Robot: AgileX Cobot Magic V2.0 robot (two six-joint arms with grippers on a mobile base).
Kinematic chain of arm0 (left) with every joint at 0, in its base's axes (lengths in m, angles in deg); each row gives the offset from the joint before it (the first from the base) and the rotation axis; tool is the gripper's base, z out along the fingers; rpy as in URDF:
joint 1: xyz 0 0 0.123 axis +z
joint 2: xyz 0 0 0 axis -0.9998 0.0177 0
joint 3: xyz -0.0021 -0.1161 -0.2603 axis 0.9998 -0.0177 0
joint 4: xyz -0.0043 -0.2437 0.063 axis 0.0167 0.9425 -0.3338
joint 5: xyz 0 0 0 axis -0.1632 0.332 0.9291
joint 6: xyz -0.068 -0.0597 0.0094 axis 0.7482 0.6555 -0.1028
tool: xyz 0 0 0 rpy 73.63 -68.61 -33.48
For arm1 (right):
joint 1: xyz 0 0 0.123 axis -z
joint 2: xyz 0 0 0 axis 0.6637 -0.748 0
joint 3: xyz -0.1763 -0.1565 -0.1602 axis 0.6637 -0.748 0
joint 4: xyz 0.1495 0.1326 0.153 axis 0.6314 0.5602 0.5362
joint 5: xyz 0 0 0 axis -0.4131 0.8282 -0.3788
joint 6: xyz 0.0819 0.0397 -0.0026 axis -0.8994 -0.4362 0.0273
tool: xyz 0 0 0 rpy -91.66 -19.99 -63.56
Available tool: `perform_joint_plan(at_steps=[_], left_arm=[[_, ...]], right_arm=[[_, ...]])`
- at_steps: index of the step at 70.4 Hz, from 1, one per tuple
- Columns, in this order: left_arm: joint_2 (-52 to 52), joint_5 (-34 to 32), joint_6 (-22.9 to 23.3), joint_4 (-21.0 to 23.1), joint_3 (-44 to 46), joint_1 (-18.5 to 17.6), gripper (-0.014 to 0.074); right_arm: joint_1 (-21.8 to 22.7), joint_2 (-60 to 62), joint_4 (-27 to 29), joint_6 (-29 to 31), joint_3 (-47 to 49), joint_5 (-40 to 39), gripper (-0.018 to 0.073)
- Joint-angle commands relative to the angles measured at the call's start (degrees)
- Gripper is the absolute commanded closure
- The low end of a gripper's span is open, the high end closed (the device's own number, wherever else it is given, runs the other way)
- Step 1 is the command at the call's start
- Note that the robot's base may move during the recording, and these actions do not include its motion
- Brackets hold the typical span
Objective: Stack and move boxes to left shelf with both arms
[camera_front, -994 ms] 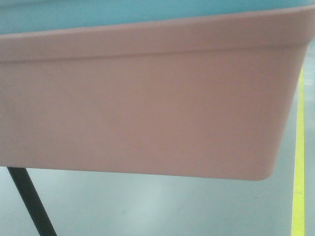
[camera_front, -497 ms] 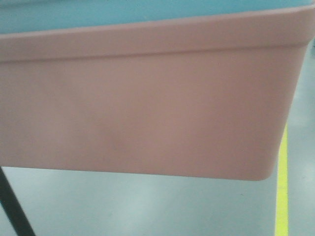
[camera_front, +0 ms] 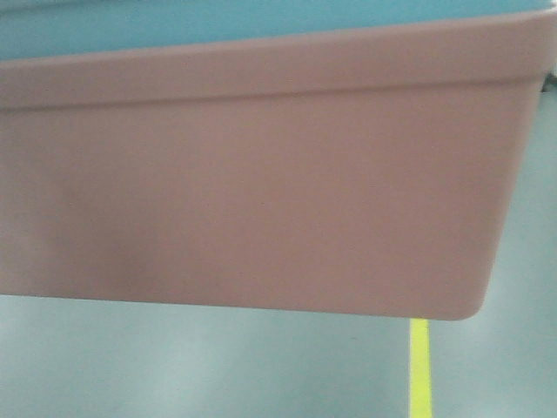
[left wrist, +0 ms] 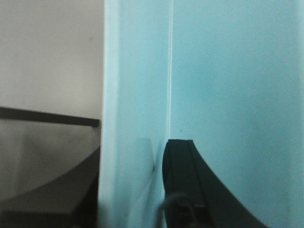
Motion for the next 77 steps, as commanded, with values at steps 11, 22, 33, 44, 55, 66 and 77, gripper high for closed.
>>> perform_joint_plan(at_steps=[11,22,33,44,55,66,77], left_arm=[[-2.27,-19.04,-3.19,3.45,3.98,-2.34,0.0599],[-2.27,-19.04,-3.19,3.45,3.98,-2.34,0.0599],[-2.27,-19.04,-3.19,3.45,3.98,-2.34,0.0599],[-2.27,-19.04,-3.19,3.45,3.98,-2.34,0.0599],[-2.27,-19.04,-3.19,3.45,3.98,-2.34,0.0599],[-2.27,-19.04,-3.19,3.45,3.98,-2.34,0.0599],[-2.27,-19.04,-3.19,3.45,3.98,-2.34,0.0599]], right_arm=[[-1.95,1.79,6.69,3.08,2.33,-17.19,0.0522],[-1.95,1.79,6.69,3.08,2.33,-17.19,0.0522],[-1.95,1.79,6.64,3.08,2.33,-17.20,0.0522],[-1.95,1.79,6.64,3.08,2.33,-17.20,0.0522],[-1.95,1.79,6.64,3.08,2.33,-17.20,0.0522],[-1.95,1.79,6.64,3.08,2.33,-17.20,0.0522],[-1.95,1.79,6.64,3.08,2.33,-17.20,0.0522]])
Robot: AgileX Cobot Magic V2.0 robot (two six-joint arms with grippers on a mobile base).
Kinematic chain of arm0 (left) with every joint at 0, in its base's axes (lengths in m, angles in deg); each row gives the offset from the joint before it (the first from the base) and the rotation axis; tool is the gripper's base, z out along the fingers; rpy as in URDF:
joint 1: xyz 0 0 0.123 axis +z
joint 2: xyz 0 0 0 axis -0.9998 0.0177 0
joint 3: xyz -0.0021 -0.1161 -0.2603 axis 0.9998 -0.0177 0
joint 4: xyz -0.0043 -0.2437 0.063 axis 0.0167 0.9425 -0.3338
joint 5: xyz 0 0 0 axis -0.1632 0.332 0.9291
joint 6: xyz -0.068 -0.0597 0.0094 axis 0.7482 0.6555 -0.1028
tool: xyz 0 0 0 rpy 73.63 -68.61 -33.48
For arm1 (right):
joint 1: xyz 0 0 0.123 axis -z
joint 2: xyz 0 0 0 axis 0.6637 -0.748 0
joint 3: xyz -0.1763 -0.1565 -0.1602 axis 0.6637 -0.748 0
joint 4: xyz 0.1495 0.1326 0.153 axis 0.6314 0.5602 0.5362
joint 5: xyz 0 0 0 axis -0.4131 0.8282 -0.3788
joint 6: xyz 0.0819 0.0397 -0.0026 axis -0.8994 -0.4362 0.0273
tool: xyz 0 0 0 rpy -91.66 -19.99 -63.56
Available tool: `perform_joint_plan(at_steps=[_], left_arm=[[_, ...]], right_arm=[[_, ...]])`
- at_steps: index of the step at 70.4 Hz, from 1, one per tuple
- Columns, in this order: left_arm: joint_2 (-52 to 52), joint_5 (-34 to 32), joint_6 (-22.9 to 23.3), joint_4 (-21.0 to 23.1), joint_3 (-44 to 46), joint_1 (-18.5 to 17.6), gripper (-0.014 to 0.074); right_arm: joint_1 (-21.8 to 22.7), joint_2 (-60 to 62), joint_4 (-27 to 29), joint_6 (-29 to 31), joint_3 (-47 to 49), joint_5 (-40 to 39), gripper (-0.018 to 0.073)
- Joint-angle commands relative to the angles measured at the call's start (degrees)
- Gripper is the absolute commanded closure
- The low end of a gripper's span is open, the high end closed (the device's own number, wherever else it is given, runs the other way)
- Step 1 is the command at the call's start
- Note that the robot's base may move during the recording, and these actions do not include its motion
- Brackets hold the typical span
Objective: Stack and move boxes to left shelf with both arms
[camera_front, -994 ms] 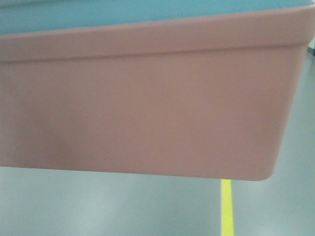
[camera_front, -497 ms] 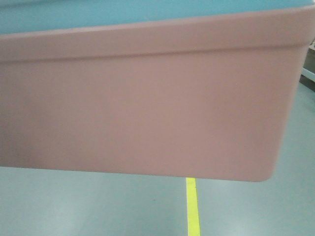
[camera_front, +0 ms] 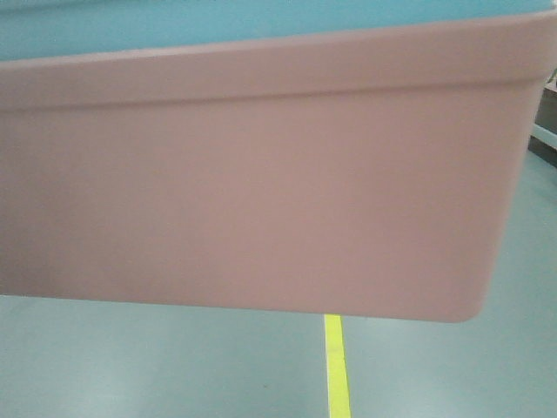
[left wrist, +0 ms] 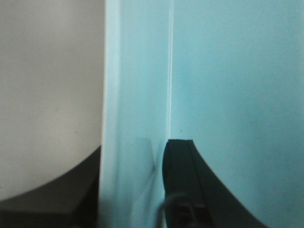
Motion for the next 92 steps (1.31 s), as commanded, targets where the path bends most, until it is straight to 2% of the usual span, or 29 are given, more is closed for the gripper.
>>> perform_joint_plan(at_steps=[1,92], left_arm=[[-2.27,-18.95,-3.19,3.45,3.98,-2.34,0.0599],[-2.27,-18.95,-3.19,3.45,3.98,-2.34,0.0599]], right_arm=[[-1.95,1.79,6.54,3.08,2.33,-17.52,0.0522],[-1.95,1.79,6.44,3.08,2.33,-17.52,0.0522]])
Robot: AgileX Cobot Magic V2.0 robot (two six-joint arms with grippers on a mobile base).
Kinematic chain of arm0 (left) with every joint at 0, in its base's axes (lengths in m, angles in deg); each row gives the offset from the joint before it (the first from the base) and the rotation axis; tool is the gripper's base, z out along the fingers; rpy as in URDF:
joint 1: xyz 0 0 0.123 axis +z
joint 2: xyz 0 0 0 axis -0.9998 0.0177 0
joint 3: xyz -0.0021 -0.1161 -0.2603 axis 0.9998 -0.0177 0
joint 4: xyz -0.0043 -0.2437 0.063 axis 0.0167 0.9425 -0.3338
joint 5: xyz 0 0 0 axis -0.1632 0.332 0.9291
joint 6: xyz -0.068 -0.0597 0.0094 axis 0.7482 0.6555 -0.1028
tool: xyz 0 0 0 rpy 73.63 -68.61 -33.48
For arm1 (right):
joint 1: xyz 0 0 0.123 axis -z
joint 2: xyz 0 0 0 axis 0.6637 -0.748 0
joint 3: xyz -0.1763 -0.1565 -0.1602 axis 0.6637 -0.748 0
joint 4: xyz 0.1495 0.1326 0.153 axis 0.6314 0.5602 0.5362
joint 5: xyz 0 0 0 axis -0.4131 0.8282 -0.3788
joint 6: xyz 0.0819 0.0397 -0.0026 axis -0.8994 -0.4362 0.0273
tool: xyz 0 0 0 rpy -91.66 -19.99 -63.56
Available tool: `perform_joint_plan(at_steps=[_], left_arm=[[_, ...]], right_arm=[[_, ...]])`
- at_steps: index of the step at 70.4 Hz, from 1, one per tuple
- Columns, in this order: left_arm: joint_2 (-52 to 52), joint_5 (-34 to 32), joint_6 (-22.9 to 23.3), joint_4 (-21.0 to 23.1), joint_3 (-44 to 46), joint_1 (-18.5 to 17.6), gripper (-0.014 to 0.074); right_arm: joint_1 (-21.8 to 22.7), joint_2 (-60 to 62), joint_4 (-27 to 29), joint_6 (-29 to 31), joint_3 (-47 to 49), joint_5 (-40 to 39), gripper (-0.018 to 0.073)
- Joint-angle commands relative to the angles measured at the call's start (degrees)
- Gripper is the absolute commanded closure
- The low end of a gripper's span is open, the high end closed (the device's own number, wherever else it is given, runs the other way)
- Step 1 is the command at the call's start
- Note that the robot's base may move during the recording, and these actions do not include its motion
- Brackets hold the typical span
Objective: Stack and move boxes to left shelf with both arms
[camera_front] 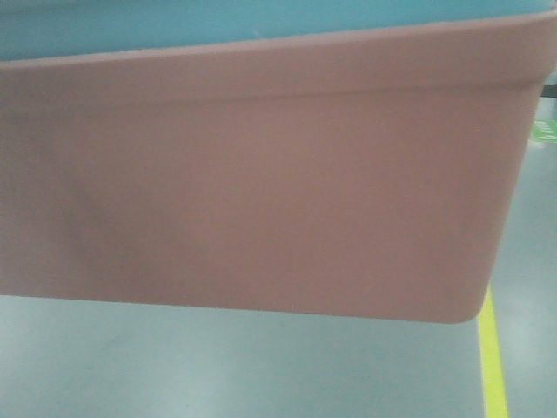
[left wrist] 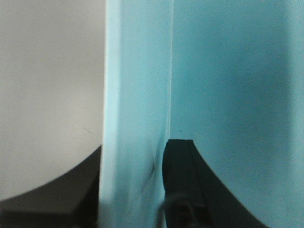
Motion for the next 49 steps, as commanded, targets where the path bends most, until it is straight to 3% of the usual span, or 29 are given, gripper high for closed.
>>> perform_joint_plan(at_steps=[1,49], left_arm=[[-2.27,-18.95,-3.19,3.45,3.98,-2.34,0.0599],[-2.27,-18.95,-3.19,3.45,3.98,-2.34,0.0599]], right_arm=[[-1.95,1.79,6.44,3.08,2.33,-17.52,0.0522],[-1.95,1.79,6.33,3.08,2.33,-17.52,0.0522]])
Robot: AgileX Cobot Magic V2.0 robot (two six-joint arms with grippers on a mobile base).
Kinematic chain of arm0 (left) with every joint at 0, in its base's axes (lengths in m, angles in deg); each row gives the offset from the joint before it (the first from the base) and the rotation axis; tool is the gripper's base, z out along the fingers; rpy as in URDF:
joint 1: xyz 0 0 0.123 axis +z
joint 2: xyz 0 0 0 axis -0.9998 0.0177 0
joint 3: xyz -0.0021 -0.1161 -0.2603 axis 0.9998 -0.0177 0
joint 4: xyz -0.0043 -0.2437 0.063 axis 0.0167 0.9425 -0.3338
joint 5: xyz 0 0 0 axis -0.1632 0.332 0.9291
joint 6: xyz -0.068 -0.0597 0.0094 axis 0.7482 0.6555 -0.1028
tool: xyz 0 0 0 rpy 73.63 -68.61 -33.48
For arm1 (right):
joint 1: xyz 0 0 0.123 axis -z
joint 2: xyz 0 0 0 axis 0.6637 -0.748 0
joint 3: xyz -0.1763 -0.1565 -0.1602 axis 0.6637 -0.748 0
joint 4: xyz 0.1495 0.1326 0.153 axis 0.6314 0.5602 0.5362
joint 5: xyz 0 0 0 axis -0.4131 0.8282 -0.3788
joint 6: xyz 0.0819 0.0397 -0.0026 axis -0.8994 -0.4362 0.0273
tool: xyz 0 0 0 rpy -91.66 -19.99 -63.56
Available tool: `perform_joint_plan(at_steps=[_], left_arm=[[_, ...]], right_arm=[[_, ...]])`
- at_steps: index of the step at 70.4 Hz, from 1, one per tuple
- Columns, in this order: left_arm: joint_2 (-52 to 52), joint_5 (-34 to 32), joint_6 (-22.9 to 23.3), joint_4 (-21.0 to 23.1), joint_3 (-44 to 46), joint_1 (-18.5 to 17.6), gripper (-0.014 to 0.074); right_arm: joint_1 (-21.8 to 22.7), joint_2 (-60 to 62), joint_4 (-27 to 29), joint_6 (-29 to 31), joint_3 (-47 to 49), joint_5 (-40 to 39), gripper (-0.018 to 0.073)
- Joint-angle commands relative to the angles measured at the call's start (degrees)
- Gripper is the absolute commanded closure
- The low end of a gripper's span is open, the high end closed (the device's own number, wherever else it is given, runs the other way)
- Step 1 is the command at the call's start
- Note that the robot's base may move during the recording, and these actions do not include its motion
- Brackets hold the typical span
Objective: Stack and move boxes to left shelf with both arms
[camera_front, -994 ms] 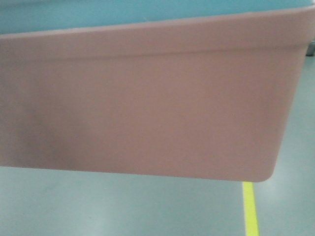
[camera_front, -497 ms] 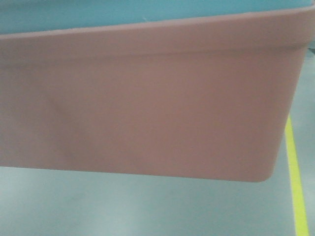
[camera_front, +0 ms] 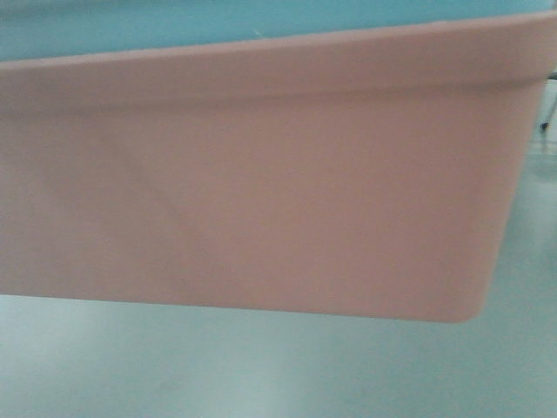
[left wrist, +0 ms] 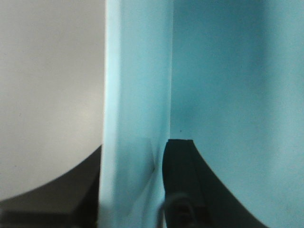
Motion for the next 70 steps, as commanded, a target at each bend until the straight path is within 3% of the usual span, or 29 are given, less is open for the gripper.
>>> perform_joint_plan(at_steps=[1,70], left_arm=[[-2.38,-18.69,-3.19,3.45,3.98,-2.34,0.0599],[-2.08,-18.69,-3.19,3.45,3.98,-2.34,0.0599]], right_arm=[[-1.95,1.79,6.27,3.08,2.33,-17.54,0.0522],[-1.95,1.79,5.68,3.08,2.33,-17.45,0.0522]])
